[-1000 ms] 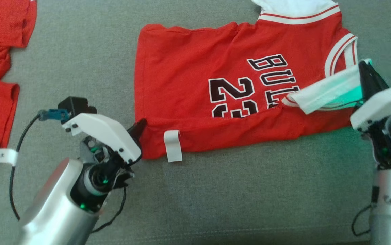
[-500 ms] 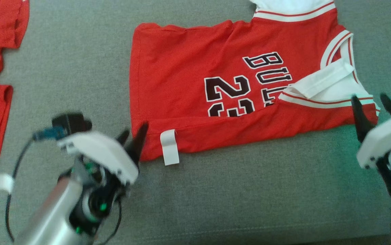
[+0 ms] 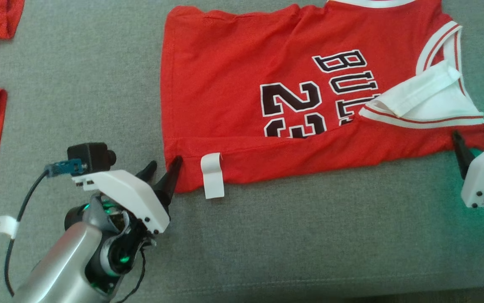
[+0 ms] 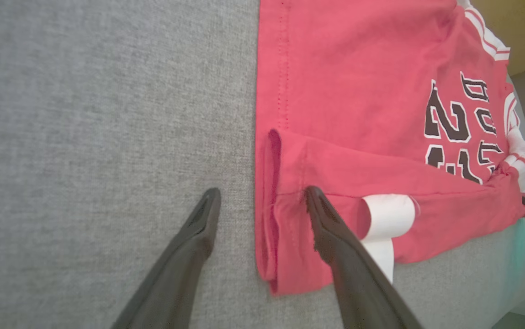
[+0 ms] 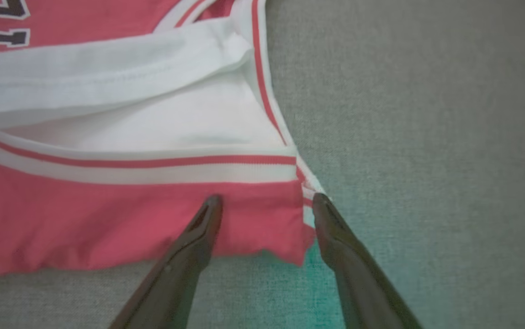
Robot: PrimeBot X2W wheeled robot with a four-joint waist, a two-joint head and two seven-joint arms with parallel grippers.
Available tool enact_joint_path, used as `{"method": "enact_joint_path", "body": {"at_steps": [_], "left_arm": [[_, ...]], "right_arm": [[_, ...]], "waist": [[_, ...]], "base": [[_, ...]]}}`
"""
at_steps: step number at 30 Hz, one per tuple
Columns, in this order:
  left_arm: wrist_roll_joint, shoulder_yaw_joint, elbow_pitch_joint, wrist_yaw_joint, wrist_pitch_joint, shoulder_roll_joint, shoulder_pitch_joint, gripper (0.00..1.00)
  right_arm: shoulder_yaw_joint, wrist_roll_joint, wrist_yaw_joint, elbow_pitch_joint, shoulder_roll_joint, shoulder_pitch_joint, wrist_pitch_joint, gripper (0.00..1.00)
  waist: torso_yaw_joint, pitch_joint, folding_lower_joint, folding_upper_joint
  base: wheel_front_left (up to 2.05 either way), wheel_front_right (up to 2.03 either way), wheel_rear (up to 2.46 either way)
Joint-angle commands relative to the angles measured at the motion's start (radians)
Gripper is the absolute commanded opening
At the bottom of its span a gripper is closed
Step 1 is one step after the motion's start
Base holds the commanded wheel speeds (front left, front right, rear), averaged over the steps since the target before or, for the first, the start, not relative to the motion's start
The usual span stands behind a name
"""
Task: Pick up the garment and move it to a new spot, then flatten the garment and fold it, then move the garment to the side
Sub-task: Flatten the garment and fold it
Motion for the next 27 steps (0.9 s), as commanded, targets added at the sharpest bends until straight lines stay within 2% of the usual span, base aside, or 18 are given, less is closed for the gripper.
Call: {"method": "enact_joint_path", "body": {"at_steps": [1,5,11,16,22,23,24,25,26,27], "left_arm": [[0.006,0.022,0.005,0.002,0.005,0.021,-0.017,1.0],[-0.004,0.001,0.019,-0.022,0.021,0.012,-0.017,1.0],[0.001,-0.033,0.004,-0.046,0.054,0.038,-0.002,1.0],[0.012,-0.057,-0.034,-0.05,0.087,0.08,0.021,1.0],[0.017,-0.071,-0.028,-0.044,0.115,0.083,0.004,1.0],[0.016,-0.076,-0.023,-0.05,0.119,0.077,-0.004,0.02],[0.015,-0.079,-0.017,-0.055,0.122,0.071,-0.012,0.0],[0.015,-0.081,-0.01,-0.059,0.123,0.066,-0.021,0.0],[0.015,-0.082,-0.001,-0.064,0.123,0.062,-0.029,0.0],[0.015,-0.083,0.006,-0.07,0.121,0.059,-0.036,0.0]], "right_arm": [[0.012,0.007,-0.001,-0.032,-0.031,-0.018,0.004,1.0],[0.01,0.03,-0.001,-0.016,-0.048,-0.02,0.025,1.0],[0.013,0.06,-0.001,-0.019,-0.072,-0.008,0.051,1.0],[0.015,0.07,-0.001,-0.034,-0.077,0.005,0.07,1.0],[0.032,0.082,-0.001,-0.047,-0.07,0.018,0.108,1.0],[0.035,0.086,-0.001,-0.048,-0.067,0.019,0.116,1.0],[0.034,0.092,-0.001,-0.048,-0.062,0.019,0.122,1.0],[0.029,0.102,-0.001,-0.048,-0.054,0.017,0.127,0.8],[0.02,0.113,-0.001,-0.049,-0.045,0.013,0.13,0.3],[0.009,0.122,-0.001,-0.049,-0.036,0.008,0.132,0.0]], "waist": [[0.002,0.003,0.0,0.0],[0.003,0.004,0.0,0.0],[-0.003,-0.006,0.0,0.0],[-0.008,-0.015,0.0,0.0],[-0.005,0.003,0.0,0.0],[-0.005,0.005,0.0,0.0],[-0.004,0.008,0.0,0.0],[-0.004,0.009,0.0,0.0],[-0.003,0.009,0.0,0.0],[-0.003,0.005,0.0,0.0]], "base": [[0.0,0.0,0.0],[0.0,0.0,0.0],[0.0,0.0,0.0],[0.0,0.0,0.0],[0.0,0.0,0.0],[0.0,0.0,0.0],[0.0,0.0,0.0],[0.0,0.0,0.0],[0.0,0.0,0.0],[0.0,0.0,0.0]]}}
